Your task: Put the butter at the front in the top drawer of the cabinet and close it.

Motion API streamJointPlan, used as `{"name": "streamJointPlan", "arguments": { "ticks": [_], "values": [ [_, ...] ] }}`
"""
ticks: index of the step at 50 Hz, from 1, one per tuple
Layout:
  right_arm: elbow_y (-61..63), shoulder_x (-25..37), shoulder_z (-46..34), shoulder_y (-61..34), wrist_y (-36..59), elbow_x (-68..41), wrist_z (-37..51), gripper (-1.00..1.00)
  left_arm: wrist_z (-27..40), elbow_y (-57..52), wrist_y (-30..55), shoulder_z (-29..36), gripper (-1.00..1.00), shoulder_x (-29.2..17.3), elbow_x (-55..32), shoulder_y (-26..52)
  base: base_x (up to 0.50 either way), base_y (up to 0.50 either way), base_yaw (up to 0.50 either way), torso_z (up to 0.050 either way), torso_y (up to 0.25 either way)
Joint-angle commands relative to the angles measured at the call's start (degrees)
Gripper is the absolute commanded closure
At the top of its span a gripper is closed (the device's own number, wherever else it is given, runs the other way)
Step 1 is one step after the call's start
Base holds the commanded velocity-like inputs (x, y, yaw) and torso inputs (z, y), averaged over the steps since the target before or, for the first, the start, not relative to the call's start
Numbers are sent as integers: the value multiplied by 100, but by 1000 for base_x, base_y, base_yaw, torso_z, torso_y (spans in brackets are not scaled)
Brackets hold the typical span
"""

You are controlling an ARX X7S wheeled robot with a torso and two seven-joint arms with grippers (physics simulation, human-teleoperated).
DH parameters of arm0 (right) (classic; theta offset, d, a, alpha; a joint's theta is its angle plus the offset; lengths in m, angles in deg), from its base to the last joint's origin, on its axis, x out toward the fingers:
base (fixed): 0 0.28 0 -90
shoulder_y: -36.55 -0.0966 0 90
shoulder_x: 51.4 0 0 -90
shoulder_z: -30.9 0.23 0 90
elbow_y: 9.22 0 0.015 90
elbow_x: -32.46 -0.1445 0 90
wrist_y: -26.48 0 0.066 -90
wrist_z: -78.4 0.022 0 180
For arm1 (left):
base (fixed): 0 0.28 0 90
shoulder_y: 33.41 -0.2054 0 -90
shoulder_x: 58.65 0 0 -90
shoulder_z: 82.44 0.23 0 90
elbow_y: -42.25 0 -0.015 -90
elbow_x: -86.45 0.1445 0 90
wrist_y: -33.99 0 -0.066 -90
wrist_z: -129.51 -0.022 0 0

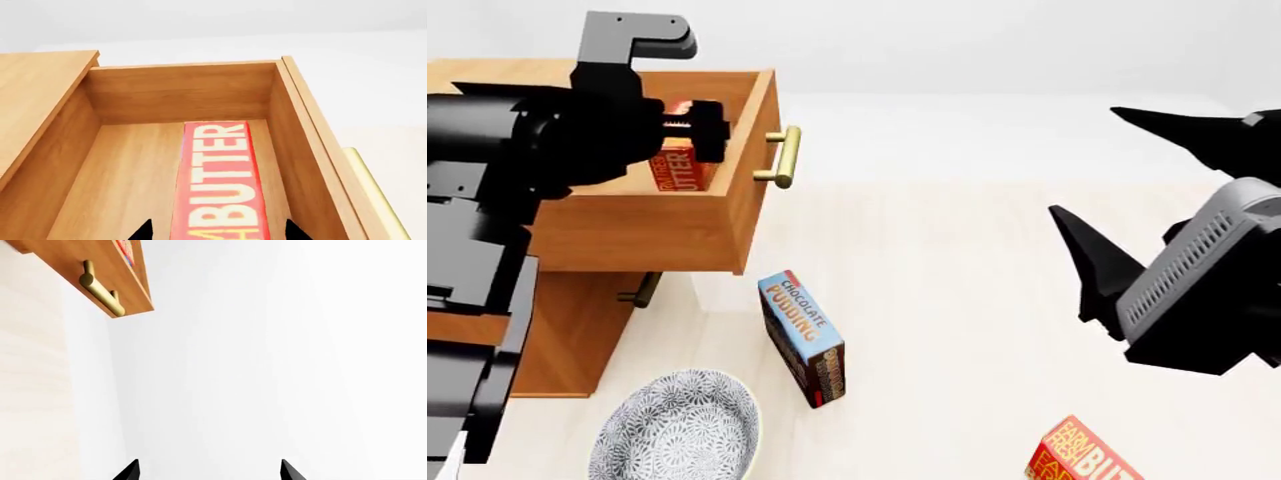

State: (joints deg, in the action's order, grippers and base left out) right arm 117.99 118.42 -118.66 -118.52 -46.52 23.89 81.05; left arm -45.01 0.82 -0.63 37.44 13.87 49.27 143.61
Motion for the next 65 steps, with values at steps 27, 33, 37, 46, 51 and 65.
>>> {"name": "streamJointPlan", "arguments": {
  "ticks": [27, 33, 37, 46, 51, 65],
  "values": [
    [48, -4, 130, 73, 105, -308, 349, -100, -137, -113, -39, -80, -100, 35, -136, 528, 0, 0, 0, 0, 0],
    [103, -53, 328, 43, 288, -935, 757, -100, -101, -495, 52, -124, -100, -34, -219, 566, 0, 0, 0, 0, 0],
    [172, -113, 542, -40, 532, -1652, 1049, -100, -96, -818, 78, -146, -100, -73, -287, 522, 0, 0, 0, 0, 0],
    [136, -246, 938, -131, 1022, -3419, 1684, -100, -80, -1445, 154, -153, -100, -71, -447, 321, 0, 0, 0, 0, 0],
    [204, -50, 983, -31, 1024, -3804, 1930, -100, -8, -1952, 307, -190, -100, -55, -624, 151, 0, 0, 0, 0, 0],
    [463, 920, 941, 290, 470, -4414, 2465, -100, 267, -2965, 730, -324, -100, 208, -1133, -114, 0, 0, 0, 0, 0]
  ]
}}
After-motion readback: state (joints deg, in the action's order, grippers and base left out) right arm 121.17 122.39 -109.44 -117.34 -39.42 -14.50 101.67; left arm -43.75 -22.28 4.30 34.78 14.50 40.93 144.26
